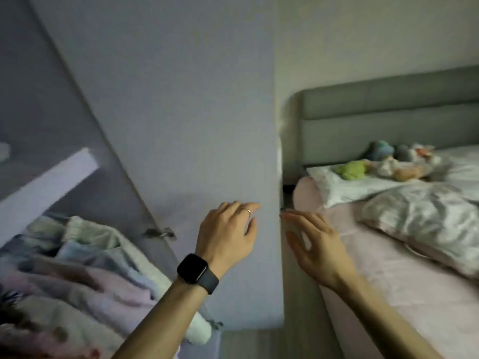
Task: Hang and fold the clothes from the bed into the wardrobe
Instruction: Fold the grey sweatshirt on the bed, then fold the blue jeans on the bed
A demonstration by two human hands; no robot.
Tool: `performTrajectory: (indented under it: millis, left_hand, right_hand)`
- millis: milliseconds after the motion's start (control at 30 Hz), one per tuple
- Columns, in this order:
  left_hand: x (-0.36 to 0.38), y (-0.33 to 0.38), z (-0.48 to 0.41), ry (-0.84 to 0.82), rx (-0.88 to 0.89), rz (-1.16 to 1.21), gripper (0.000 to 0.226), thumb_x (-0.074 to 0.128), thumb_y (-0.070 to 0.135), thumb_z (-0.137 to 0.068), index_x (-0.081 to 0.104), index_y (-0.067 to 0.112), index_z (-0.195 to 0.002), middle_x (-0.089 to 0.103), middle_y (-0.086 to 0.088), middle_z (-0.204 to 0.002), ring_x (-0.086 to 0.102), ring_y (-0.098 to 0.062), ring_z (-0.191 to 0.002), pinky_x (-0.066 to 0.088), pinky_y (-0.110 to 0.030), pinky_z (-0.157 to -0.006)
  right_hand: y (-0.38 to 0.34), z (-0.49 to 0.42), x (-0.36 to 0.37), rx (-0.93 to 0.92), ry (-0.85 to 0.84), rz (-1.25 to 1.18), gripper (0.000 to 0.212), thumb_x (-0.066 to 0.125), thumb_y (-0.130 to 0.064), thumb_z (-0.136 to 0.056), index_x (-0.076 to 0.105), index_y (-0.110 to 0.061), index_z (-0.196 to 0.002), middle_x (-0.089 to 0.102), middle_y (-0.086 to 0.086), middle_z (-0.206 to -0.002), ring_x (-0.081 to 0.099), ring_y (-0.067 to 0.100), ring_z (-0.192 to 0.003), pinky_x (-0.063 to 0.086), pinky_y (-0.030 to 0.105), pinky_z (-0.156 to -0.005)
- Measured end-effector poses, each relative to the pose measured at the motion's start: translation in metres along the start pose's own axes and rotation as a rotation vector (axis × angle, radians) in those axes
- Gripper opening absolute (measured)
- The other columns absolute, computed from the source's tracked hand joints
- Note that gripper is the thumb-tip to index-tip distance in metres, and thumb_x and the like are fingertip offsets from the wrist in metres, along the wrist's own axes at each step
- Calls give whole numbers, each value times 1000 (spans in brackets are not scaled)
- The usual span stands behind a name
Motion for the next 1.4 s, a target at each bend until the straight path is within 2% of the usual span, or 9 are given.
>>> performTrajectory:
  millis: [100,267,433,633,867,1100,1233,1300,1400]
  left_hand:
    - [87,118,-26,-165,227,123,31,55,32,-91,68,30,-119,70,9,-106,64,-20,-95,54,-33,-74]
    - [201,321,-48,-505,432,209,40,46,36,-94,55,37,-133,60,13,-131,55,-16,-120,45,-34,-97]
    - [271,484,-41,-726,600,199,44,43,40,-96,48,38,-140,51,12,-144,49,-17,-130,39,-37,-103]
    - [326,616,-44,-796,791,127,46,42,38,-95,46,35,-140,51,6,-141,50,-20,-127,42,-37,-99]
    - [402,706,-51,-862,904,51,44,42,39,-97,48,32,-140,51,3,-139,46,-22,-127,39,-38,-103]
    - [541,768,-38,-947,1040,-91,53,44,41,-96,39,29,-147,41,2,-147,33,-20,-139,28,-40,-113]
    - [637,804,-16,-940,1172,-138,58,49,43,-94,35,29,-149,37,-1,-148,31,-23,-140,28,-42,-112]
    - [670,811,-3,-895,1231,-159,66,53,44,-93,29,28,-152,30,-4,-154,24,-25,-144,25,-44,-113]
    - [730,819,23,-890,1319,-216,80,55,43,-96,9,27,-159,5,-7,-166,3,-28,-153,14,-49,-121]
  right_hand:
    - [94,89,-77,336,55,188,34,66,-20,-94,67,-25,-127,64,-6,-132,57,25,-119,49,34,-96]
    - [194,241,-204,743,183,347,33,61,-29,-97,64,-31,-130,61,-11,-134,49,19,-124,43,32,-100]
    - [251,366,-302,1015,258,420,33,64,-24,-95,66,-25,-127,63,-5,-131,55,27,-118,41,35,-102]
    - [300,452,-366,1230,312,473,37,64,-27,-95,63,-25,-132,61,-5,-133,51,24,-120,38,29,-101]
    - [371,505,-396,1427,292,460,44,55,-34,-99,51,-27,-142,54,-8,-141,44,20,-128,37,28,-104]
    - [490,571,-353,1693,138,325,61,45,-46,-99,27,-29,-154,40,-10,-152,37,19,-135,41,30,-103]
    - [572,621,-312,1838,110,256,69,50,-44,-97,22,-22,-156,36,-1,-155,40,28,-133,41,36,-104]
    - [599,638,-295,1881,142,215,77,54,-45,-95,16,-18,-157,31,5,-158,41,33,-133,38,38,-107]
    - [647,666,-257,1938,268,65,98,64,-49,-90,3,-17,-160,27,10,-160,40,37,-136,37,43,-111]
Point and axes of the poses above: each hand's wrist, its own z-axis away from the middle knuckle, its own x-axis out of the palm, y = z × x, the point moved 2 cm from there along -z, towards the middle knuckle
